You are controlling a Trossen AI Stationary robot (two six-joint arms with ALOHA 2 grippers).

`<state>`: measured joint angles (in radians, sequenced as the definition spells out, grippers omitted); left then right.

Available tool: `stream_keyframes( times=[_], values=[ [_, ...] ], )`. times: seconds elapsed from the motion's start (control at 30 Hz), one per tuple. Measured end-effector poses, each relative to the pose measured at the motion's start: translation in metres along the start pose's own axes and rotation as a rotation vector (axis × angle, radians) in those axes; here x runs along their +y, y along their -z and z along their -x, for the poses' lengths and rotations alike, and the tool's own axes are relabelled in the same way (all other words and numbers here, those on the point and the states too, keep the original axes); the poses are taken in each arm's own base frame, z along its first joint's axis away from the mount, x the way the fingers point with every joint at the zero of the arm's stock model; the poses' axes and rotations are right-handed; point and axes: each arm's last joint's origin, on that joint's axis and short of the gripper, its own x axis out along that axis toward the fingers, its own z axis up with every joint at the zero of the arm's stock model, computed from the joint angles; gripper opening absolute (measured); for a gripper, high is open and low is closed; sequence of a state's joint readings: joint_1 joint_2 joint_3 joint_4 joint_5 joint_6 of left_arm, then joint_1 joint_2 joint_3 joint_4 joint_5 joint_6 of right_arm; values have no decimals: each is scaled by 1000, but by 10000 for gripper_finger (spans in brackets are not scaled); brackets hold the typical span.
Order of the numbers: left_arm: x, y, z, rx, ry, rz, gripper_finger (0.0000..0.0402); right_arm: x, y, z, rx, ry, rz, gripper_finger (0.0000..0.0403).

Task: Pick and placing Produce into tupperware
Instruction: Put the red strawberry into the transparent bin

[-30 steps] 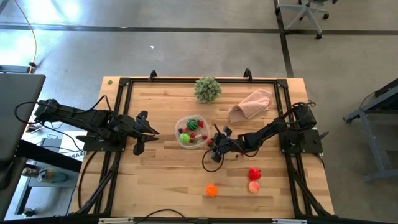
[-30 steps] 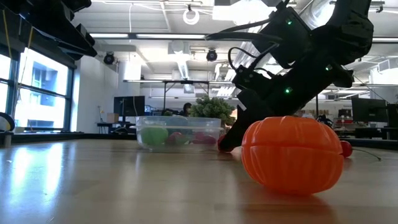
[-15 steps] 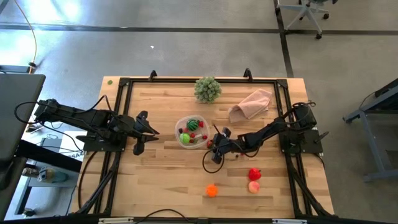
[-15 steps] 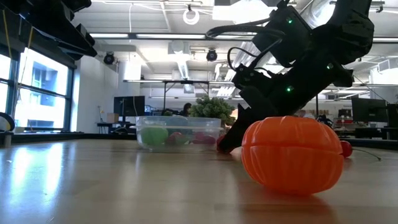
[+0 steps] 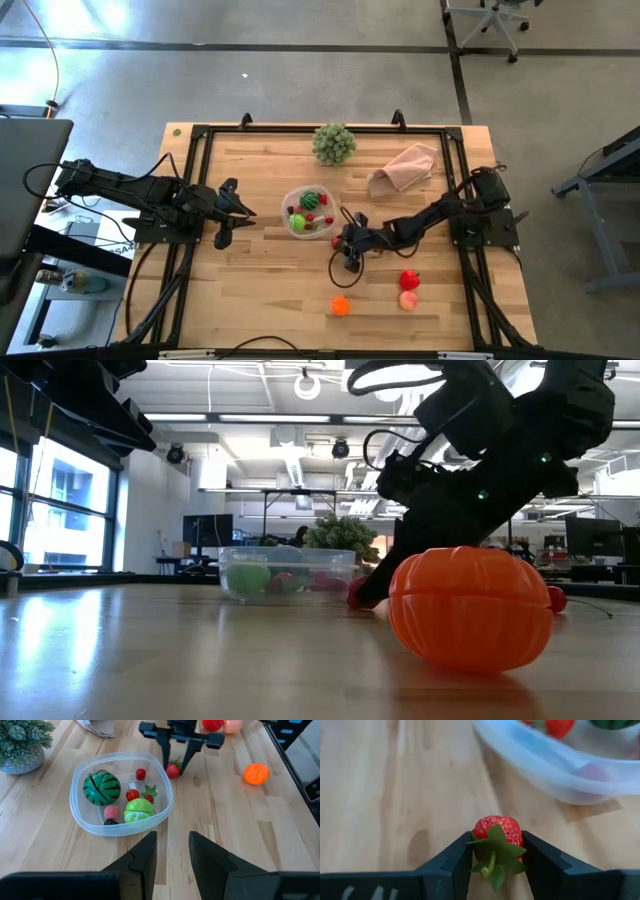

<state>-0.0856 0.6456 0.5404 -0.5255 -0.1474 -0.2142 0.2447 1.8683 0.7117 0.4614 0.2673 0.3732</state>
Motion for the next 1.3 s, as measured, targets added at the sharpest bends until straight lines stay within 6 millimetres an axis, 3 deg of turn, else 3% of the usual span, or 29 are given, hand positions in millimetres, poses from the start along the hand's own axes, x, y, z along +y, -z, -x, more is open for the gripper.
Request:
stream_keyframes(
  times=[0.47,0.67,0.8,0.97,1.13,1.3],
  values=[
    [0,0,0,0,0,0,101,32,4,16,-50,-54,46,145],
    [0,0,0,0,0,0,101,42,-19,40,-172,-61,105,145],
    [0,0,0,0,0,0,101,42,-48,59,-282,-50,177,145],
    [0,0,0,0,0,0,101,27,-89,71,-297,11,216,145],
    [0,0,0,-1,0,0,101,4,-122,65,-218,57,225,145],
    [0,0,0,1,0,0,101,-21,-127,39,-115,33,187,145]
  ],
)
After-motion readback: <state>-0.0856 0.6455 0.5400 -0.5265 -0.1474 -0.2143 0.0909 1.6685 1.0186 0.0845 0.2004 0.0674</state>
